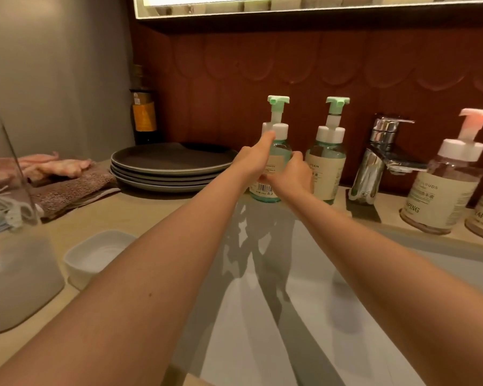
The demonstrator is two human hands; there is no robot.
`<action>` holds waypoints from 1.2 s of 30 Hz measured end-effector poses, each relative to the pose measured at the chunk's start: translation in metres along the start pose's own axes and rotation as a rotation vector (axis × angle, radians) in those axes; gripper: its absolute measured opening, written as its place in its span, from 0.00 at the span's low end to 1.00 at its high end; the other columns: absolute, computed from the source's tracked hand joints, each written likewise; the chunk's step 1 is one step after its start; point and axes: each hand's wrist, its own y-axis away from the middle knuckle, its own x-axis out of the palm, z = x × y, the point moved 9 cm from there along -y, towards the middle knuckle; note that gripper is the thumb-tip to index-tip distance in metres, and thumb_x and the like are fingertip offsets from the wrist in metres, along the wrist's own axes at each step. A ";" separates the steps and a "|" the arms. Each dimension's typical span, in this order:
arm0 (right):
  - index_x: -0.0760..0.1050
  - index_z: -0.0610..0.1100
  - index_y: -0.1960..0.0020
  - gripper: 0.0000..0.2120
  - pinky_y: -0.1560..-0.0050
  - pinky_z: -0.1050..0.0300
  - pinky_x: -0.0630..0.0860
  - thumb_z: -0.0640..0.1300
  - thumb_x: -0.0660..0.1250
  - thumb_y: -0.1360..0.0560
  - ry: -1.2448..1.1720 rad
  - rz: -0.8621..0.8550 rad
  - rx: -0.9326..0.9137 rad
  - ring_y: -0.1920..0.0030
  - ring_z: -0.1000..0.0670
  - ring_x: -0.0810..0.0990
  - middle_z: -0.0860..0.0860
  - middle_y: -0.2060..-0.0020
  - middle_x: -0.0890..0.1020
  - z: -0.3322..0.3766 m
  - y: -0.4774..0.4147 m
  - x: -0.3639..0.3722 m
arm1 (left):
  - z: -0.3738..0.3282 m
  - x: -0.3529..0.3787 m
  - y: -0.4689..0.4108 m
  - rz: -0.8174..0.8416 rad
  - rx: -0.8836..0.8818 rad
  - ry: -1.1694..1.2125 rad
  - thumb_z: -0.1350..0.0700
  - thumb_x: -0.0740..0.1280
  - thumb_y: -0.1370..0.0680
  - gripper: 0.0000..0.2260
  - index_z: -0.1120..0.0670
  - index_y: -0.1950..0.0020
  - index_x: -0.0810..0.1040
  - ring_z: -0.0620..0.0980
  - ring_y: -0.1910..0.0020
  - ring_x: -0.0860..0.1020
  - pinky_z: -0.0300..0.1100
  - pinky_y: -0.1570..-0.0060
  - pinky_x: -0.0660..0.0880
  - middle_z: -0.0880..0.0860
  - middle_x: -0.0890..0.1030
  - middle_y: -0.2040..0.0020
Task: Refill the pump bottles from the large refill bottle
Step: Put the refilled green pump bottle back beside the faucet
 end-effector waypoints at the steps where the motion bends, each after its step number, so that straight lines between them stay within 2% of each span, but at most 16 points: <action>1: 0.64 0.42 0.34 0.33 0.45 0.51 0.71 0.50 0.75 0.32 0.017 -0.015 0.005 0.39 0.43 0.73 0.45 0.37 0.70 0.000 -0.001 -0.001 | 0.002 0.001 -0.002 0.007 0.005 0.016 0.38 0.52 0.22 0.26 0.54 0.34 0.70 0.48 0.53 0.73 0.43 0.55 0.66 0.53 0.76 0.42; 4: 0.60 0.42 0.29 0.34 0.42 0.51 0.71 0.46 0.73 0.29 0.032 -0.048 0.026 0.37 0.43 0.70 0.43 0.33 0.65 0.002 -0.003 -0.003 | 0.000 0.008 -0.002 0.019 0.050 0.047 0.38 0.52 0.23 0.27 0.54 0.33 0.70 0.50 0.46 0.75 0.46 0.46 0.70 0.54 0.76 0.40; 6: 0.57 0.41 0.28 0.34 0.43 0.54 0.71 0.42 0.71 0.28 -0.003 -0.088 0.021 0.36 0.44 0.70 0.43 0.33 0.67 0.001 -0.002 -0.004 | -0.001 0.012 -0.008 0.010 0.068 0.057 0.34 0.52 0.30 0.34 0.53 0.32 0.69 0.54 0.40 0.73 0.52 0.37 0.69 0.57 0.75 0.37; 8: 0.60 0.41 0.32 0.28 0.46 0.56 0.71 0.39 0.70 0.27 -0.056 -0.148 0.013 0.39 0.45 0.72 0.43 0.36 0.71 -0.001 -0.003 -0.008 | 0.003 0.020 -0.022 0.011 0.067 0.085 0.29 0.51 0.41 0.45 0.53 0.30 0.67 0.56 0.37 0.72 0.57 0.35 0.67 0.57 0.73 0.35; 10: 0.63 0.40 0.36 0.21 0.48 0.56 0.71 0.38 0.67 0.26 -0.064 -0.154 0.018 0.41 0.45 0.74 0.43 0.40 0.74 -0.003 -0.005 -0.007 | 0.013 0.027 -0.042 0.005 0.049 0.079 0.28 0.51 0.47 0.50 0.50 0.29 0.64 0.58 0.35 0.70 0.59 0.35 0.65 0.58 0.72 0.33; 13: 0.65 0.39 0.38 0.17 0.50 0.55 0.71 0.38 0.65 0.24 -0.049 -0.098 0.032 0.42 0.44 0.75 0.43 0.41 0.75 -0.004 -0.009 -0.003 | 0.022 0.033 -0.054 0.003 0.038 0.064 0.28 0.51 0.47 0.51 0.50 0.28 0.62 0.58 0.33 0.68 0.59 0.34 0.63 0.57 0.70 0.32; 17: 0.66 0.38 0.36 0.18 0.53 0.57 0.69 0.39 0.65 0.24 -0.024 0.017 0.023 0.41 0.44 0.74 0.43 0.40 0.75 -0.005 -0.007 -0.006 | 0.009 0.033 -0.033 0.033 0.020 0.033 0.30 0.51 0.43 0.48 0.50 0.26 0.59 0.58 0.30 0.63 0.59 0.32 0.59 0.57 0.65 0.28; 20: 0.69 0.39 0.37 0.18 0.52 0.60 0.68 0.37 0.66 0.25 -0.012 0.070 -0.014 0.39 0.46 0.74 0.45 0.40 0.75 0.001 0.006 -0.019 | 0.000 0.026 -0.014 0.027 0.010 -0.008 0.32 0.50 0.43 0.48 0.53 0.26 0.60 0.59 0.32 0.67 0.59 0.33 0.62 0.58 0.68 0.30; 22: 0.71 0.40 0.37 0.17 0.48 0.59 0.70 0.35 0.66 0.26 -0.013 0.107 -0.033 0.39 0.46 0.74 0.45 0.40 0.76 0.007 0.016 -0.024 | -0.012 0.014 0.013 0.014 0.018 -0.047 0.34 0.49 0.37 0.44 0.57 0.26 0.60 0.59 0.34 0.69 0.56 0.34 0.64 0.59 0.69 0.31; 24: 0.73 0.40 0.39 0.16 0.44 0.57 0.72 0.35 0.65 0.26 -0.020 0.148 -0.047 0.39 0.46 0.74 0.45 0.41 0.76 0.017 0.032 -0.029 | -0.029 -0.002 0.049 -0.005 0.022 -0.073 0.38 0.49 0.25 0.33 0.58 0.26 0.58 0.56 0.33 0.67 0.48 0.38 0.63 0.57 0.66 0.29; 26: 0.75 0.39 0.41 0.13 0.42 0.55 0.73 0.35 0.65 0.25 -0.017 0.182 -0.071 0.40 0.46 0.74 0.45 0.42 0.77 0.026 0.049 -0.031 | -0.037 -0.020 0.072 -0.061 0.040 -0.087 0.46 0.48 0.19 0.24 0.58 0.27 0.60 0.54 0.35 0.68 0.44 0.44 0.62 0.56 0.68 0.32; 29: 0.77 0.40 0.42 0.12 0.44 0.58 0.72 0.34 0.64 0.25 -0.026 0.256 -0.125 0.41 0.47 0.75 0.46 0.45 0.78 0.042 0.078 -0.025 | -0.045 -0.047 0.115 -0.161 0.095 -0.136 0.51 0.51 0.18 0.16 0.57 0.37 0.70 0.57 0.44 0.72 0.47 0.45 0.66 0.60 0.74 0.40; 31: 0.76 0.40 0.42 0.14 0.41 0.56 0.73 0.33 0.66 0.27 -0.041 0.328 -0.149 0.42 0.47 0.75 0.46 0.45 0.79 0.052 0.100 -0.013 | -0.038 -0.066 0.144 -0.236 0.126 -0.220 0.53 0.52 0.18 0.16 0.60 0.38 0.72 0.58 0.46 0.73 0.50 0.49 0.69 0.62 0.75 0.42; 33: 0.75 0.40 0.39 0.18 0.41 0.54 0.75 0.33 0.67 0.29 -0.037 0.404 -0.154 0.42 0.47 0.76 0.45 0.44 0.78 0.059 0.122 0.003 | -0.025 -0.081 0.171 -0.276 0.145 -0.286 0.53 0.52 0.18 0.14 0.57 0.40 0.73 0.51 0.50 0.72 0.44 0.55 0.66 0.56 0.76 0.45; 36: 0.71 0.41 0.36 0.24 0.44 0.55 0.75 0.34 0.69 0.31 -0.051 0.511 -0.188 0.41 0.48 0.75 0.45 0.41 0.77 0.076 0.150 0.022 | -0.012 -0.104 0.200 -0.317 0.171 -0.283 0.54 0.52 0.18 0.11 0.54 0.44 0.73 0.49 0.49 0.74 0.43 0.53 0.69 0.53 0.77 0.48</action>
